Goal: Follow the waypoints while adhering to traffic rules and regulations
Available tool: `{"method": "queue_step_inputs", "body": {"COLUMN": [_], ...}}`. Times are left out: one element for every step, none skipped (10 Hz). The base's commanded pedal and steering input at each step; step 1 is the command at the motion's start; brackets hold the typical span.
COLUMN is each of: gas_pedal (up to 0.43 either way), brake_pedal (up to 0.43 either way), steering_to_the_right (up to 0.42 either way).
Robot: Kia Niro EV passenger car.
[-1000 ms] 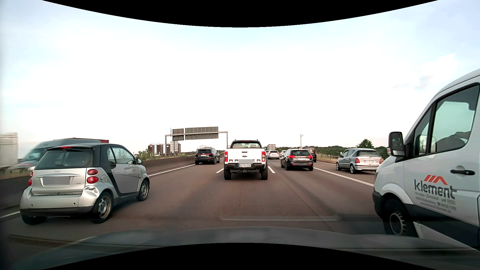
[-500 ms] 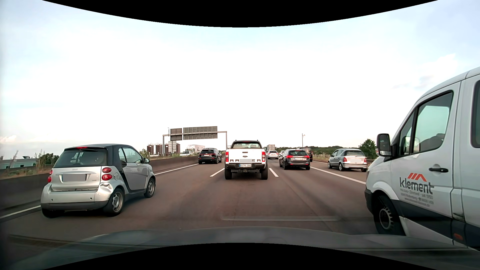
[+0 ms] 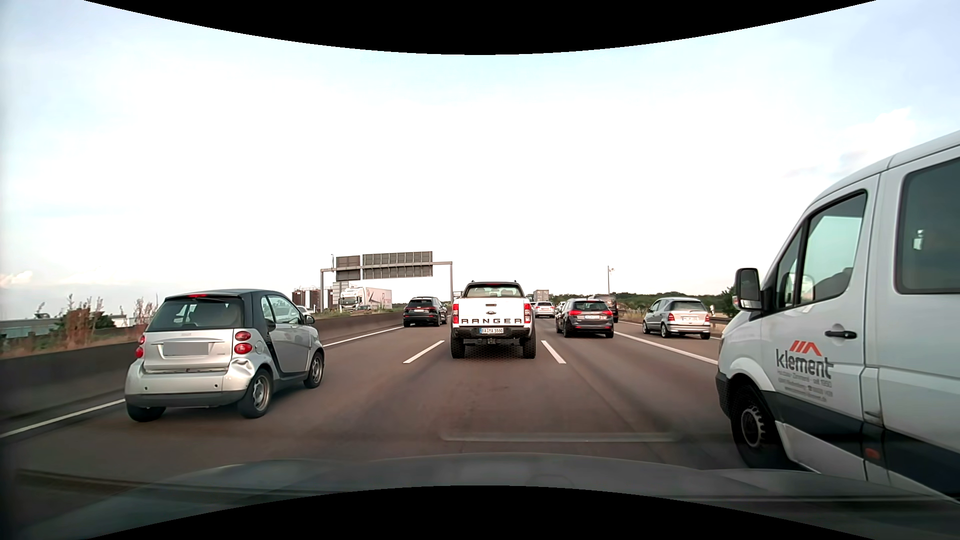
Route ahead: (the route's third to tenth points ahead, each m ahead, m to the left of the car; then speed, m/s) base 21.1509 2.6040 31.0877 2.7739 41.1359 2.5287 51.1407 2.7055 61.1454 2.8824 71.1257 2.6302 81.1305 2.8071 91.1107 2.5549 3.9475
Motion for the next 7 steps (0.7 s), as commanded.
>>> {"method": "queue_step_inputs", "body": {"gas_pedal": [0.079, 0.079, 0.079, 0.079, 0.079, 0.079, 0.079], "brake_pedal": [0.000, 0.000, 0.000, 0.000, 0.000, 0.000, 0.000], "steering_to_the_right": [-0.004, -0.004, -0.004, -0.004, -0.004, -0.004, -0.004]}}
